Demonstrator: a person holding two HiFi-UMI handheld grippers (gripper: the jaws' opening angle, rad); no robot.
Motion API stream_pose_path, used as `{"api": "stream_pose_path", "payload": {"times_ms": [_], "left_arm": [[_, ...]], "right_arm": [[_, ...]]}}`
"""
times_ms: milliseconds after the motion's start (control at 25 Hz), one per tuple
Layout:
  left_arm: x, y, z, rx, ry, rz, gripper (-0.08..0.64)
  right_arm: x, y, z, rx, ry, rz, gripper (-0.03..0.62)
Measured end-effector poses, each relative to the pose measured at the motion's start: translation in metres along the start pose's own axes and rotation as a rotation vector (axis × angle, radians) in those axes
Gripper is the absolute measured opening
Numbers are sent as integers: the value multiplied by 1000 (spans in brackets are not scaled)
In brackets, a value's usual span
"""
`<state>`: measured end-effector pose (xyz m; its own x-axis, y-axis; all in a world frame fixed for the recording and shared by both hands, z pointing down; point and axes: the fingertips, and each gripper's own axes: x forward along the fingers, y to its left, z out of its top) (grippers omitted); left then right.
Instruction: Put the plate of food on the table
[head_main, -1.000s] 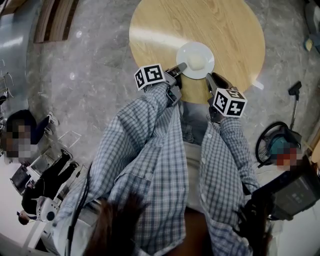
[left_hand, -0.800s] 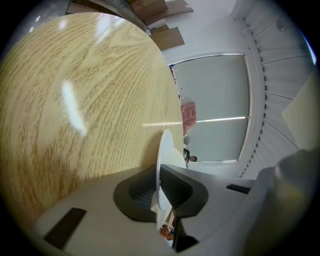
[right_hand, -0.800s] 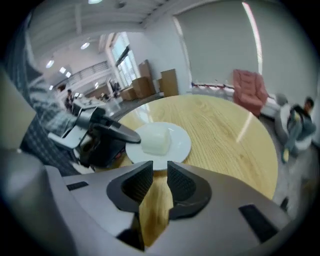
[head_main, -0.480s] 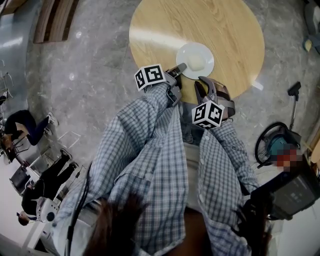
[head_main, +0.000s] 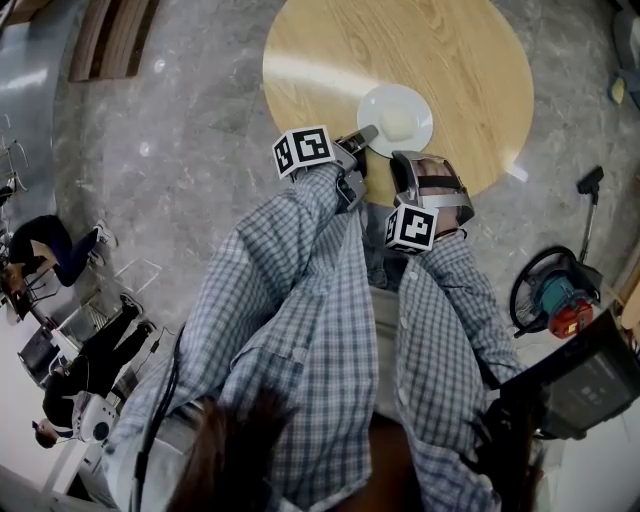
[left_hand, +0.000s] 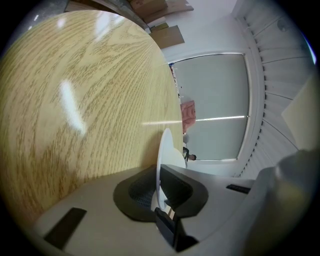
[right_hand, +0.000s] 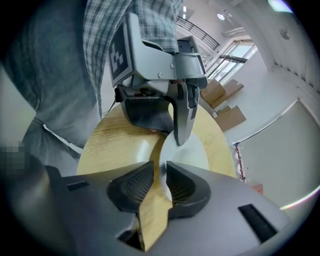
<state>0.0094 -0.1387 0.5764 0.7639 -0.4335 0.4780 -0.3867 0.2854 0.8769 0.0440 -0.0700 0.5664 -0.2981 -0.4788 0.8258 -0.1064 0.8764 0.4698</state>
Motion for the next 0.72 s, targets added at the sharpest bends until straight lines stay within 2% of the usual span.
{"api": "stream_pose_path", "payload": {"times_ms": [80,280,440,720], "left_arm": [[1,0,0,2,1,-2,25],[3,-1,1,2,5,-8,25],[3,-3,3,-38,20,-44,25],[5,-10,4,-8,54,-25,29]], "right_arm": [[1,-2,-1,-30,14,-28,49],[1,-4,-3,-38,50,-63,43],[1,-7,-1,-22,56,-69,41],[2,-12,-1,14,77,-96,40]]}}
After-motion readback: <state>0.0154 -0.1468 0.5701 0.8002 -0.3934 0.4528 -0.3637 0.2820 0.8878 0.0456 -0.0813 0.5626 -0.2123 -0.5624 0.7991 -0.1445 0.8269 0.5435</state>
